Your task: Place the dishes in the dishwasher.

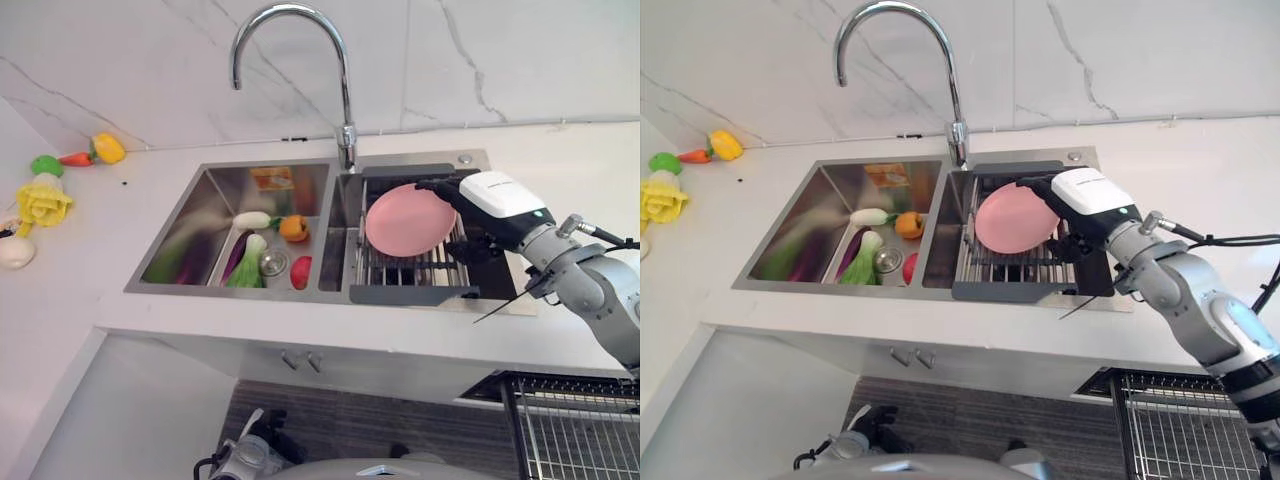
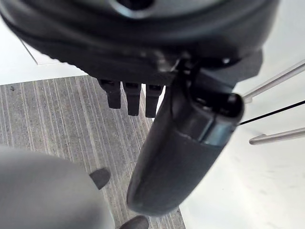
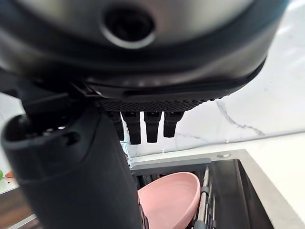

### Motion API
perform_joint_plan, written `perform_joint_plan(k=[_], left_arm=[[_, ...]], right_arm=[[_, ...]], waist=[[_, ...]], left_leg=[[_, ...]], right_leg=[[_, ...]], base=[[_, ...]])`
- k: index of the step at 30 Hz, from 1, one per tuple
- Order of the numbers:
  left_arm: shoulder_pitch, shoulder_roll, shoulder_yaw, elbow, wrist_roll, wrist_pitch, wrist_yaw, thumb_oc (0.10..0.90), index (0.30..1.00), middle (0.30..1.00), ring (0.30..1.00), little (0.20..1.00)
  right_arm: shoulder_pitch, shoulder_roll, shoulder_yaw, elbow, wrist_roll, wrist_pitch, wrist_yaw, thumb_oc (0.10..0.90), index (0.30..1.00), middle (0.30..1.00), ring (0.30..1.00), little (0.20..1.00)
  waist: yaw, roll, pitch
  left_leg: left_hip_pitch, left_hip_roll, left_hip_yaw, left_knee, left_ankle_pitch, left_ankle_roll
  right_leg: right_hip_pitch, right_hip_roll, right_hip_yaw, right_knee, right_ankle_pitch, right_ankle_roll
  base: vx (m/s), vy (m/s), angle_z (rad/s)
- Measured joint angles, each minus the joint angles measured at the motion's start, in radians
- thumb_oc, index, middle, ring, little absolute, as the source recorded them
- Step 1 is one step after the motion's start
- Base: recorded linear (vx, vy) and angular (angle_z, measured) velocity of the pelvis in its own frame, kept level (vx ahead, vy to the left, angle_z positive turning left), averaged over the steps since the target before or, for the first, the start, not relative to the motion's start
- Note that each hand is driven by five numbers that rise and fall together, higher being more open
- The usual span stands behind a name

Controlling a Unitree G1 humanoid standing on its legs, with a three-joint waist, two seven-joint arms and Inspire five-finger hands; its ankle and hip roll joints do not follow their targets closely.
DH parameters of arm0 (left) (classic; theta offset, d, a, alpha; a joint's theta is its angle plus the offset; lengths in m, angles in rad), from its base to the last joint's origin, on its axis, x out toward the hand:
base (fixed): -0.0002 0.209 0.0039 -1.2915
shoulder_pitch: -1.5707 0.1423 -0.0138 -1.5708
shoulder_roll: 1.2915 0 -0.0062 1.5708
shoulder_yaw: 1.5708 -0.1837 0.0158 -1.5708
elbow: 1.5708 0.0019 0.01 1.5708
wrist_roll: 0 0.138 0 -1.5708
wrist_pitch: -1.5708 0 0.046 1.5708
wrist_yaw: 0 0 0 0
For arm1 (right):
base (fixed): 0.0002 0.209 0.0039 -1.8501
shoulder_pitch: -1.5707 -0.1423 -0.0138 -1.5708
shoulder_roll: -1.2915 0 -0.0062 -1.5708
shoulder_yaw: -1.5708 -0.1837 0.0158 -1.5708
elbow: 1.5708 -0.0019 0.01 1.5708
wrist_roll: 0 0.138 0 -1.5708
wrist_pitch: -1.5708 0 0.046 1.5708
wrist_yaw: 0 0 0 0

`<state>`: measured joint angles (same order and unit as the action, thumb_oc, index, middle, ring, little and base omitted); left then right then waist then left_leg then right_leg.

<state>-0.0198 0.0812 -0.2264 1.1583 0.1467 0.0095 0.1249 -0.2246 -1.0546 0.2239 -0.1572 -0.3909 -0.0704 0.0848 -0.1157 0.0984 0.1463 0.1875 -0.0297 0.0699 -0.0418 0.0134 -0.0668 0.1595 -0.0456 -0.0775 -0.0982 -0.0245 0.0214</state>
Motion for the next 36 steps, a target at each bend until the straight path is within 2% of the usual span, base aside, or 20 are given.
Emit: perform_joint_plan(k=[13, 19, 25, 26, 29, 35, 36], left_arm=[[-0.006, 0.002, 0.017, 0.0, -0.02, 0.0, 0.0, 0.8, 0.9, 0.9, 0.9, 0.9], [-0.007, 0.002, 0.017, 0.0, -0.022, 0.0, 0.002, 0.8, 0.9, 0.9, 0.9, 0.9], [-0.004, -0.003, 0.039, 0.0, -0.041, 0.001, 0.025, 0.8, 0.9, 0.9, 0.9, 0.9], [-0.004, -0.003, 0.047, 0.001, -0.041, 0.001, 0.04, 0.8, 0.9, 0.9, 0.9, 0.9], [-0.002, -0.004, 0.047, 0.001, -0.042, 0.0, 0.054, 0.8, 0.9, 0.9, 0.9, 0.9], [0.0, -0.006, 0.047, 0.001, -0.05, -0.002, 0.074, 0.8, 0.9, 0.9, 0.9, 0.9], [0.001, -0.006, 0.047, 0.001, -0.051, -0.002, 0.079, 0.8, 0.9, 0.9, 0.9, 0.9]], right_arm=[[0.0, 0.007, 0.076, 0.079, -0.025, 0.001, 0.047, 0.8, 0.9, 0.9, 0.9, 0.9], [0.0, 0.017, 0.079, 0.116, -0.101, 0.003, 0.041, 0.8, 0.9, 0.9, 0.9, 0.9], [0.025, 0.173, 0.065, 0.177, -0.281, 0.03, -0.051, 0.8, 0.9, 0.9, 0.9, 0.9], [0.025, 0.225, 0.064, 0.198, -0.325, 0.042, -0.095, 0.8, 0.9, 0.9, 0.9, 0.9], [0.032, 0.265, 0.064, 0.213, -0.361, 0.059, -0.145, 0.8, 0.9, 0.9, 0.9, 0.9], [0.044, 0.272, 0.062, 0.216, -0.404, 0.071, -0.213, 0.8, 0.9, 0.9, 0.9, 0.9], [0.044, 0.272, 0.064, 0.22, -0.427, 0.072, -0.227, 0.698, 0.747, 0.747, 0.747, 0.747]], waist=[[0.002, -0.001, 0.021], [0.002, -0.001, 0.024], [0.003, 0.008, 0.031], [0.003, 0.009, 0.032], [0.003, 0.011, 0.032], [0.002, 0.011, 0.032], [0.002, 0.011, 0.032]], left_leg=[[0.0, -0.006, -0.002, -0.001, 0.0, 0.0], [0.003, -0.009, -0.003, 0.0, 0.0, 0.0], [0.005, -0.009, -0.007, 0.0, 0.0, 0.0], [0.005, -0.009, -0.007, 0.0, 0.0, 0.0], [0.005, -0.009, -0.009, 0.0, 0.0, 0.0], [0.005, -0.009, -0.028, 0.001, 0.0, 0.0], [0.005, -0.009, -0.029, 0.001, 0.0, 0.0]], right_leg=[[0.003, -0.007, -0.008, 0.0, 0.006, -0.005], [0.016, -0.011, -0.021, 0.0, 0.005, -0.005], [0.018, -0.01, -0.031, -0.001, 0.004, -0.003], [0.019, -0.011, -0.029, -0.001, 0.004, -0.003], [0.022, -0.011, -0.03, -0.001, 0.004, -0.003], [0.026, -0.011, -0.036, -0.001, 0.004, -0.003], [0.026, -0.011, -0.039, -0.001, 0.004, -0.003]], base=[[0.0, -0.001, 0.02], [0.0, -0.003, 0.02], [-0.01, -0.011, 0.05], [-0.01, -0.02, -0.05], [0.0, -0.006, -0.02], [0.0, -0.006, 0.03], [0.0, -0.016, 0.06]])
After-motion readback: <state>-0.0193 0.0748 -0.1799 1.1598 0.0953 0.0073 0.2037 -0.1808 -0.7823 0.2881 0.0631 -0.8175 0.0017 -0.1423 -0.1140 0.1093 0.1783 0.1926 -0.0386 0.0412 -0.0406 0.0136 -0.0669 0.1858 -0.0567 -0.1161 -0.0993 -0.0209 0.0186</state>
